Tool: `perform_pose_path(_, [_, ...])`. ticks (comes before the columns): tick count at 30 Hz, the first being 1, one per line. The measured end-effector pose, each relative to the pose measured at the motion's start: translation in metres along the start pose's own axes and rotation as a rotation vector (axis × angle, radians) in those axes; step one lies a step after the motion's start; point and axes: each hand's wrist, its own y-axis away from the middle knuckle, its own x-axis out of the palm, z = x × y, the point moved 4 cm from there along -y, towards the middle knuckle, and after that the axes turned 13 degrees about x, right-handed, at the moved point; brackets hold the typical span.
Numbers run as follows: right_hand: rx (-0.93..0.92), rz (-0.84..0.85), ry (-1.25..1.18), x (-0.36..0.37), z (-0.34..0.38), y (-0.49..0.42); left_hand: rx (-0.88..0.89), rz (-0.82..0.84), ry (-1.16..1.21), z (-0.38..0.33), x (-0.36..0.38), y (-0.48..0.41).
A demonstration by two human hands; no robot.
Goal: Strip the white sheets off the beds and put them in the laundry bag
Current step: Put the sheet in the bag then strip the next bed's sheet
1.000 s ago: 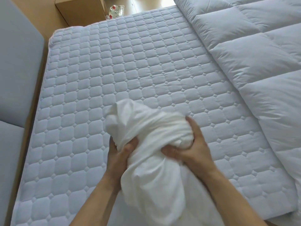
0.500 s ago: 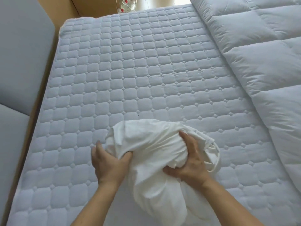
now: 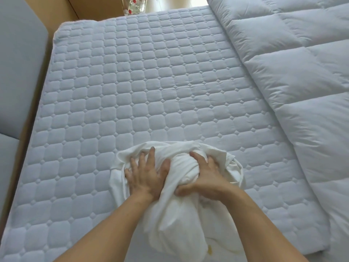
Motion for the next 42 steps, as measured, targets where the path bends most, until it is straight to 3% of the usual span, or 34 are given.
perform_pose_path(3, [0.056,0.093,-0.111,-0.005,0.007,0.005,-0.015,-0.021,-0.041,-0.006,0.007,0.011])
perform_pose_path(8, [0.085,-0.364,-0.153,0.015,0.008,-0.001,-0.017,-0.029,-0.061,-0.006,0.011,0.01])
perform_pose_path(11, [-0.02,-0.501,-0.211,0.02,-0.008,-0.013,0.003,-0.085,0.081,0.006,0.005,0.002])
perform_pose_path(13, [-0.09,-0.555,-0.261,0.02,-0.021,-0.024,0.029,-0.138,-0.001,0.016,-0.001,-0.006])
perform_pose_path(16, [-0.125,-0.564,-0.236,0.02,-0.028,-0.037,0.06,-0.097,-0.188,0.025,0.001,-0.013])
perform_pose_path(20, [-0.024,-0.466,-0.097,0.017,-0.031,-0.044,0.076,-0.013,-0.212,0.032,0.005,-0.02])
perform_pose_path(25, [0.117,-0.303,-0.011,0.008,-0.03,-0.051,-0.07,0.159,0.154,0.057,0.014,-0.026])
perform_pose_path(32, [0.139,-0.206,-0.171,0.003,-0.036,-0.046,-0.045,0.158,0.479,0.047,0.013,-0.011])
perform_pose_path(37, [0.051,-0.184,-0.339,0.006,-0.046,-0.037,-0.046,0.116,0.987,0.024,0.017,0.028])
perform_pose_path(42, [-0.109,-0.246,-0.474,-0.002,-0.054,-0.018,0.06,0.015,1.063,0.003,0.004,0.043])
